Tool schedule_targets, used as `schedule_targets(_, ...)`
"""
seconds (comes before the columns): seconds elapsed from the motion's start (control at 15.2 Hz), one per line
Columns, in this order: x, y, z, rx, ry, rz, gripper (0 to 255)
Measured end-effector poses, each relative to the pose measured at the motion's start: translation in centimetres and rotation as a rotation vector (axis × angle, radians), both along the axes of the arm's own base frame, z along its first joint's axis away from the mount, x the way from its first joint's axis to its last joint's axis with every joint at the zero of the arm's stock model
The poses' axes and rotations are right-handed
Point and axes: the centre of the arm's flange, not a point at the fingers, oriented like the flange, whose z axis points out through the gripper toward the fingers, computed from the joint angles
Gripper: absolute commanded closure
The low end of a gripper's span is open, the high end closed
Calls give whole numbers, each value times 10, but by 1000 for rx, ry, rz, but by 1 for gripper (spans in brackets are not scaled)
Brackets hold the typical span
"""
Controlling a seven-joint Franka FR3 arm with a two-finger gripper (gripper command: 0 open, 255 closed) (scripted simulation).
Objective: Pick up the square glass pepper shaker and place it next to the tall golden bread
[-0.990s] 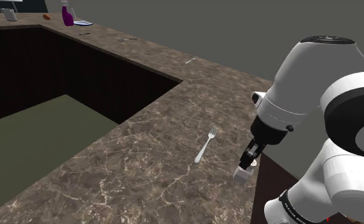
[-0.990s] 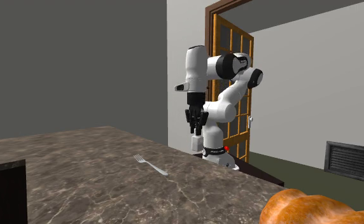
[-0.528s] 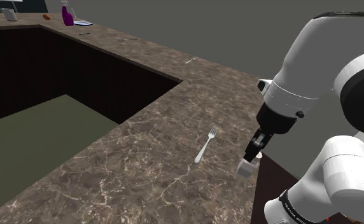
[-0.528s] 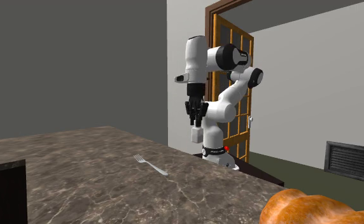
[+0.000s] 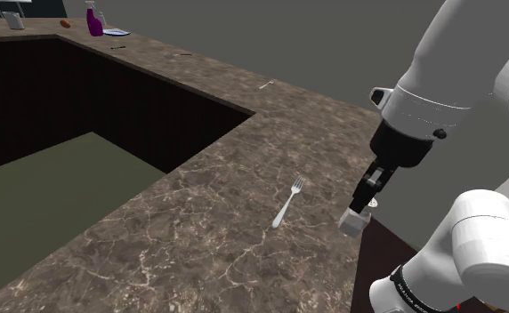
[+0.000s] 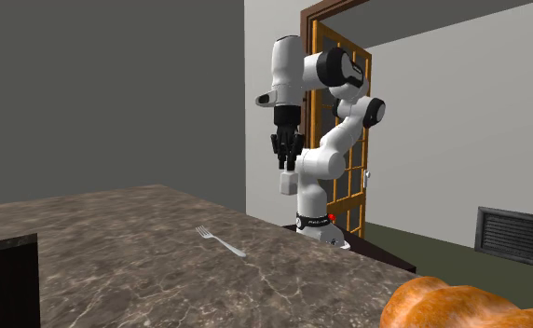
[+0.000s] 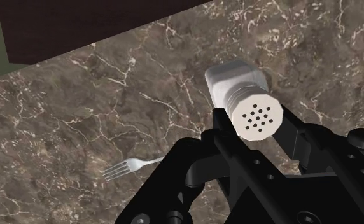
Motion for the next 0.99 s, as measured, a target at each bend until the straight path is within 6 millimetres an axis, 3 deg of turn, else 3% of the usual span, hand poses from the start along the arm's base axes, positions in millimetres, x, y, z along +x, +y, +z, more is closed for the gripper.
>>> schedule_targets(0.99, 0, 1, 77, 0, 0, 0, 255)
